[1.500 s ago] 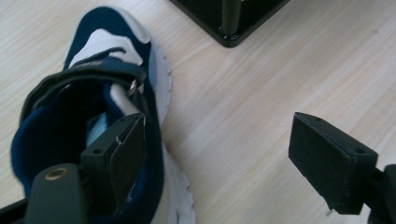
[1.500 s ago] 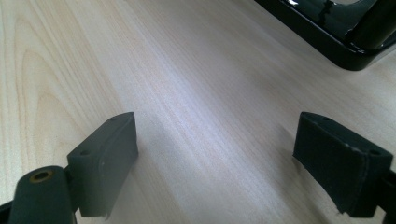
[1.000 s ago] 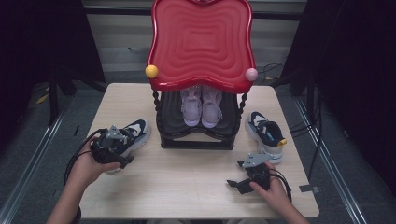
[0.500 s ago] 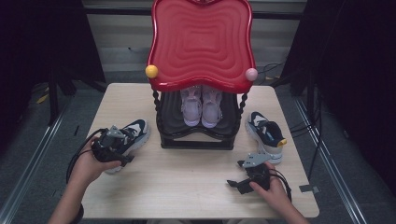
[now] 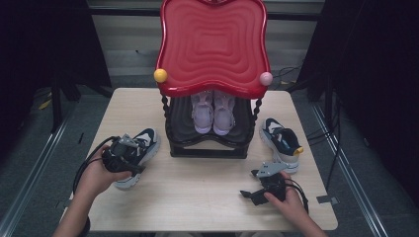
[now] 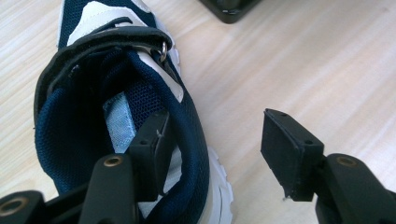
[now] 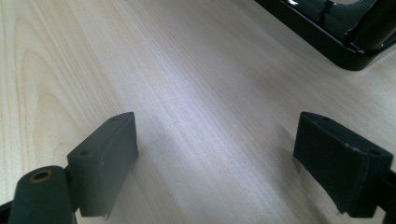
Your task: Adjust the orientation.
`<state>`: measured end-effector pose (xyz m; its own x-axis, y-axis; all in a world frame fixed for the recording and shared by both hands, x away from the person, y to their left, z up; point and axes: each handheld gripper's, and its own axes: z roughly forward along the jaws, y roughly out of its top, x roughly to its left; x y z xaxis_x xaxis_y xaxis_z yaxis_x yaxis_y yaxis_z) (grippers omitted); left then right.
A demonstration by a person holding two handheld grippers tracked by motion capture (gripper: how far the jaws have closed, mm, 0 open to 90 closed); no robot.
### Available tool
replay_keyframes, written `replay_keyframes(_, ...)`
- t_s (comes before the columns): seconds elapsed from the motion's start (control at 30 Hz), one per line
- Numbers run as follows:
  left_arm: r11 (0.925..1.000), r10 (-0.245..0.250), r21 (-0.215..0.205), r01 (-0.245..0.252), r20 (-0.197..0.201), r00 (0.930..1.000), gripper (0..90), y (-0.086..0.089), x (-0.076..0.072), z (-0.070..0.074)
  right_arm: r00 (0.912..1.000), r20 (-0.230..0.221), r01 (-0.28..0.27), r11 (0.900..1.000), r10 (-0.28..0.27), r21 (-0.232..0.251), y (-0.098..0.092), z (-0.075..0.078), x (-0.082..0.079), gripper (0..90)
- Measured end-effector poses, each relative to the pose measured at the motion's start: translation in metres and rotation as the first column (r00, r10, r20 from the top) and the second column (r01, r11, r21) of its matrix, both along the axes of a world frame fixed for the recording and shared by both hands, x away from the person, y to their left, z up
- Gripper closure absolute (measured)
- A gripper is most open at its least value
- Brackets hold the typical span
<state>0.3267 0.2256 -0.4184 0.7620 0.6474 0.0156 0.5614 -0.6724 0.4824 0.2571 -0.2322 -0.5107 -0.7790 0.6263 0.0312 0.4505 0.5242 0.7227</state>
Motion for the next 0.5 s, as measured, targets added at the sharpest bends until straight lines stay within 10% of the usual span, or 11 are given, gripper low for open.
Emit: replay_keyframes(0.5,0.9997,-0.02,-0.016,0.02,-0.002,0.9998,55.1,-0.0036,-0.0053,-0.0003,1.0,-0.001,0.0,1.0,0.0,0.0,0.0,0.0,0.0,13.0)
